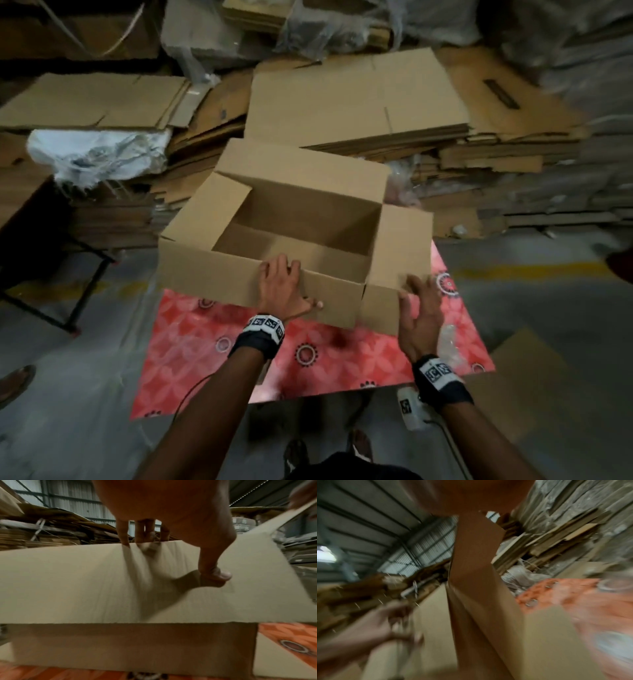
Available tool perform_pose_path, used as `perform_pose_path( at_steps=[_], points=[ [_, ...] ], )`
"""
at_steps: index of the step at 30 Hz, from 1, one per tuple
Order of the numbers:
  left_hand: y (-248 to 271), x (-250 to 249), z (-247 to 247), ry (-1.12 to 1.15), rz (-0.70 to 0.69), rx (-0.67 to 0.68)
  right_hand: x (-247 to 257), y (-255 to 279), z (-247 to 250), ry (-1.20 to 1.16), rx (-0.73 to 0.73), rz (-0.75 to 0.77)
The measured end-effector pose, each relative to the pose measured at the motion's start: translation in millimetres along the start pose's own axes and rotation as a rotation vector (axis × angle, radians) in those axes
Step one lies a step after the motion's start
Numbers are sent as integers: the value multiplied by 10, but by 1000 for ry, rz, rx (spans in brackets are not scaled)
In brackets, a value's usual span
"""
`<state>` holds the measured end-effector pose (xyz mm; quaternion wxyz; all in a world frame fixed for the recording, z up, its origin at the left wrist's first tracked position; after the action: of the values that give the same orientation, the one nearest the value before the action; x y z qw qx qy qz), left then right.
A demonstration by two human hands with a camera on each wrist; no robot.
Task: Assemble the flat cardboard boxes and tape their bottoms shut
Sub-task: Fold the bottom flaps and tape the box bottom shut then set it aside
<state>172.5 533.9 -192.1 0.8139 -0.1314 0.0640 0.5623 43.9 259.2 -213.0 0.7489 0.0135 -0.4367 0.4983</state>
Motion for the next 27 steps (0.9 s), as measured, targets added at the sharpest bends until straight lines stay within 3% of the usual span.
perform_pose_path(
  at_steps=[4, 7, 10, 14, 18, 21, 24, 27],
  points=[
    [-131, -355, -173, -31, 0, -15, -177, 44, -383, 127, 199, -147],
    [-189, -565, -258, -41, 19, -26, -224, -10, -654, 28, 312, -303],
    [-225, -708, -328, -40, 36, 16, -271, -114, -818, -55, 299, -369],
    [-274, -726, -313, 31, -12, 43, -430, -325, -865, -77, 292, -350],
    [-359, -424, -81, 126, -125, 14, -362, -608, -699, 259, 243, -231],
    [-369, 160, 38, -51, 81, -43, 185, -655, -659, 394, 142, 80],
    [-251, 412, 10, -96, 231, -45, 718, -475, -1061, 307, 313, 314],
    [-186, 292, -83, 35, 193, 5, 1164, -308, -1490, 226, 442, 403]
  ],
)
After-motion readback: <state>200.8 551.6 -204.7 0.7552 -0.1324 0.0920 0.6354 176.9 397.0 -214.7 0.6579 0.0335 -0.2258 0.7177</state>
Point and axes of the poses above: each hand's wrist, its own y-axis away from the middle knuckle, its own z-axis out of the back of the hand, x = y × z, the point moved 8 cm from there along -y, towards the middle knuckle, and after that the axes turned 10 degrees about y, right-handed, at the moved point
